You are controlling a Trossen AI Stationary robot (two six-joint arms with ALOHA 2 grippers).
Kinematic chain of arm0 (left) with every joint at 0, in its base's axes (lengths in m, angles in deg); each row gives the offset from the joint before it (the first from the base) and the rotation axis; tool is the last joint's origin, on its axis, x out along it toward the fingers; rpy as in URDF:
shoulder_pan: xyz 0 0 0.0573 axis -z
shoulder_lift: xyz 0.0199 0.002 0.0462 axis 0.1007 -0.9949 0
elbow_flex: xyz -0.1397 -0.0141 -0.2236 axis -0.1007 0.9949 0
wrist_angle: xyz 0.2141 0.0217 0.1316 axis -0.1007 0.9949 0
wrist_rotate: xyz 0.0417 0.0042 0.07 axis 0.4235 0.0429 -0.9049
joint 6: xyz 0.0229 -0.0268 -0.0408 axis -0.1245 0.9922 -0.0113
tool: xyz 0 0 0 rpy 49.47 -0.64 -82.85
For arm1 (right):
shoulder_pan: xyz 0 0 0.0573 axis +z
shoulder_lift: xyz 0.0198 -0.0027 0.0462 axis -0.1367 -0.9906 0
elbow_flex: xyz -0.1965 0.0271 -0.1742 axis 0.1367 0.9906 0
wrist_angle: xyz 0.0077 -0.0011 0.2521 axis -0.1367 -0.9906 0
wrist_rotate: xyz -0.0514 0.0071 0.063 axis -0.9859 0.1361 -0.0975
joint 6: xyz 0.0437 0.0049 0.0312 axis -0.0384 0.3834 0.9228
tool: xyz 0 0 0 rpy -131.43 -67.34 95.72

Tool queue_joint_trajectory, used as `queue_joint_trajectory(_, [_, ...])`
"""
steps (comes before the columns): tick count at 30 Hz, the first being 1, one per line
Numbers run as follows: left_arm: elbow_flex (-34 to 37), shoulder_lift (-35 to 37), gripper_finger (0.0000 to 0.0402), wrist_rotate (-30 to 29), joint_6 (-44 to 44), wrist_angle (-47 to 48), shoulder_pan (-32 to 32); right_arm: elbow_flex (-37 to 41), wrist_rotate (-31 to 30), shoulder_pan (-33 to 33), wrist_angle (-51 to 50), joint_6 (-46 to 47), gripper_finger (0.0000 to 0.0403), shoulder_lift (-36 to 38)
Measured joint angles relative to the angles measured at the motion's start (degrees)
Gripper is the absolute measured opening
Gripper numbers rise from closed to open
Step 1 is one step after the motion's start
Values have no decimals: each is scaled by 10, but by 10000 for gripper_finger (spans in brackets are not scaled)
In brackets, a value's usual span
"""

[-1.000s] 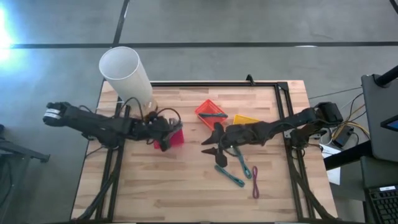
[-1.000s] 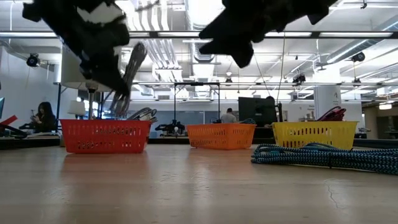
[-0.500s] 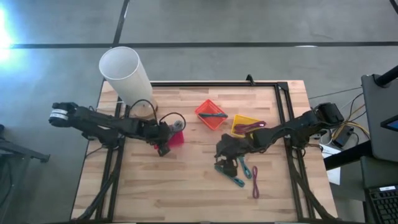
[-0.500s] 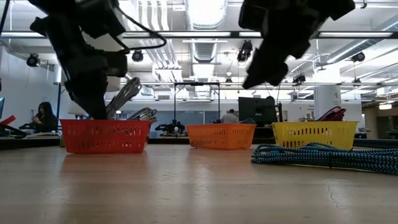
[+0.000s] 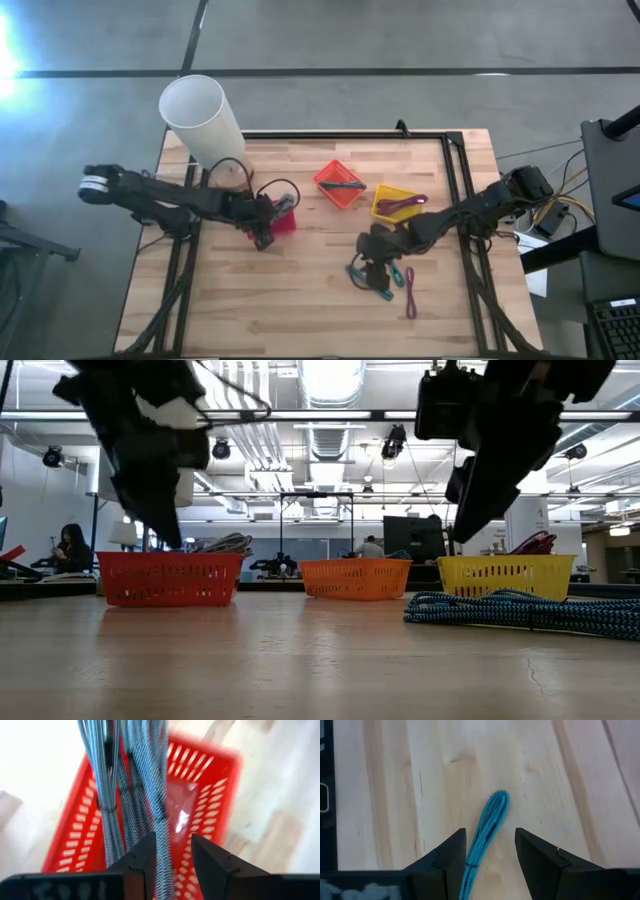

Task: Pick & Place USB Port
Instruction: Put the bottom black and blue charger cable into the orange bin

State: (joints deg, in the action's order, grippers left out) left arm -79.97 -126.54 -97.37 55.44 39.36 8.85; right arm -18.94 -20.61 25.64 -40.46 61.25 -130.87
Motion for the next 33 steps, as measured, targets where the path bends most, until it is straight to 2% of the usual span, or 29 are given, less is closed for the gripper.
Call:
queue_joint_trajectory(3, [-26, 20, 113, 0, 0, 22, 0, 1, -1, 7, 2, 1, 166, 0])
queue_joint_trajectory(9, [-61, 59, 112, -1, 0, 7, 2, 6, -16, 11, 2, 4, 166, -6])
queue_joint_trajectory(22, [-25, 63, 110, -1, -25, -113, 33, 11, -29, 31, 21, 55, 143, -63])
queue_joint_trajectory(33, [3, 63, 110, -1, -22, -136, 35, 9, -41, 34, 31, 80, 143, -91])
